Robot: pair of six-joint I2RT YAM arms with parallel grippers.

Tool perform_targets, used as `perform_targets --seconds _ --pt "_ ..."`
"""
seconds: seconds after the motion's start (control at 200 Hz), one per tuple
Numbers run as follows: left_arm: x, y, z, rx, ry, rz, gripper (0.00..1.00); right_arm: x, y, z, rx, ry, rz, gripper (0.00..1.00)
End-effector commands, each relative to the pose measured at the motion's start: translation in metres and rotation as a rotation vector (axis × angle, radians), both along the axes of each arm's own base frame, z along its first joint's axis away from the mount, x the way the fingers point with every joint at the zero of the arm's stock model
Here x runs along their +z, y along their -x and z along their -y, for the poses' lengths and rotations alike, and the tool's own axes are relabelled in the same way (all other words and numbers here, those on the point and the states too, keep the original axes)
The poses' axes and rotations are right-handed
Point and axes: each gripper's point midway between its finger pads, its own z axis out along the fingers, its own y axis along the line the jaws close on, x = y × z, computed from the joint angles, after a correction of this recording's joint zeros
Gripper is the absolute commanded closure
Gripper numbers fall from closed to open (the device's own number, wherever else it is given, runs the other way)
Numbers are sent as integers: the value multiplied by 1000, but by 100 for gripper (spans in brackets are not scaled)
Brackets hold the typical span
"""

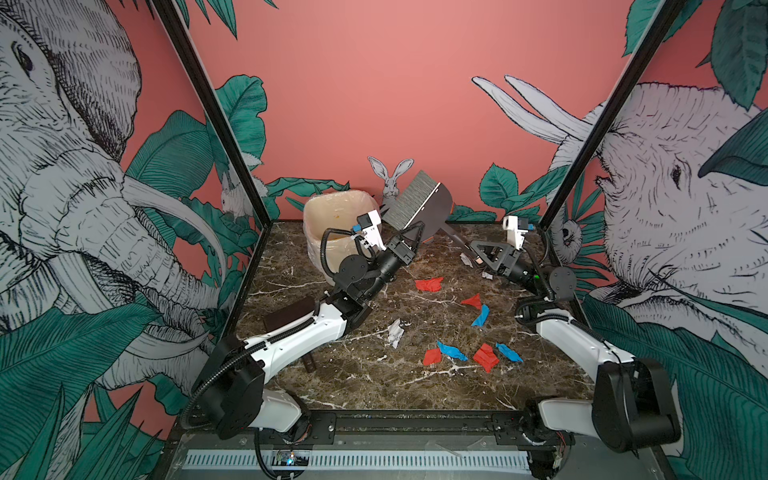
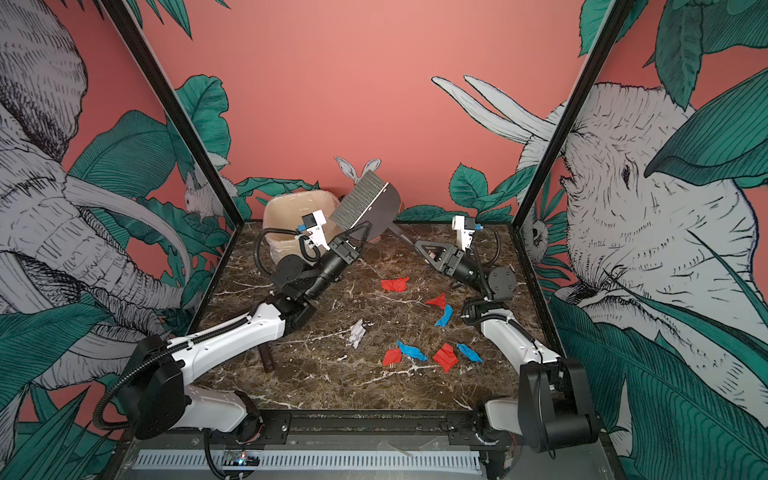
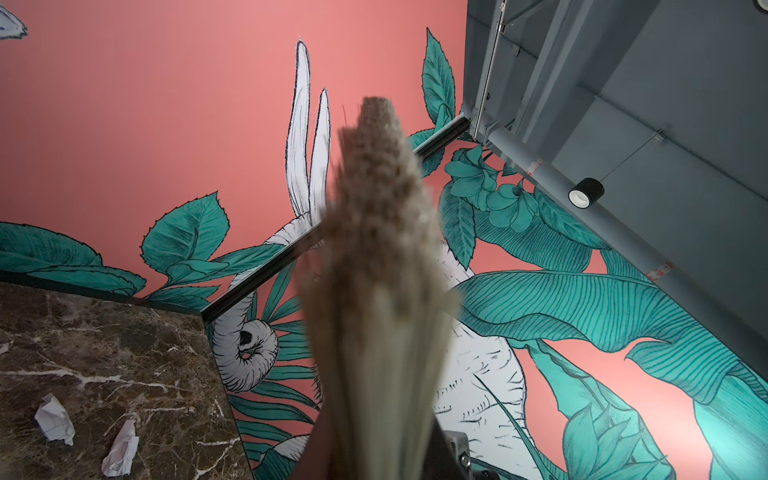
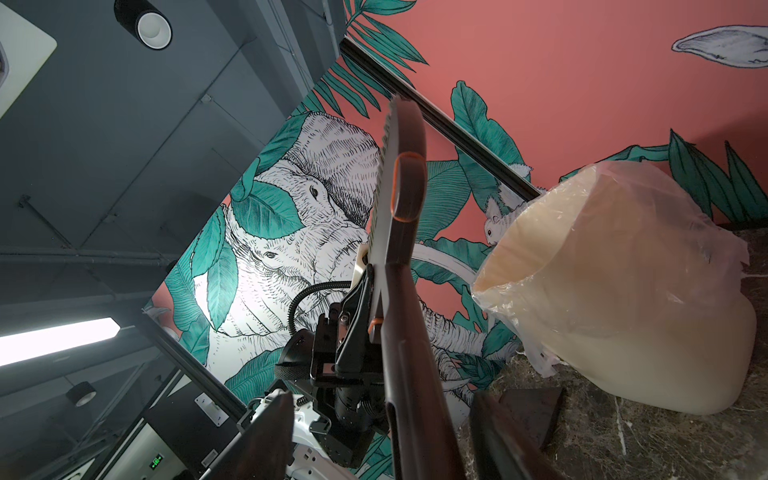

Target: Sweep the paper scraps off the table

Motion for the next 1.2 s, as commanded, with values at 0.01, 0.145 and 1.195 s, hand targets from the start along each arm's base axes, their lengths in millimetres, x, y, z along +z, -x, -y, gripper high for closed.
perform_targets --seconds 0.01,0.145,1.195 --pt "15 3 -7 19 4 37 100 30 16 2 23 -59 65 43" --pt "10 2 -8 23 -3 26 100 30 16 2 21 -62 62 52" --pt "-24 -5 -1 16 -111 -72 28 32 12 2 5 -59 51 100"
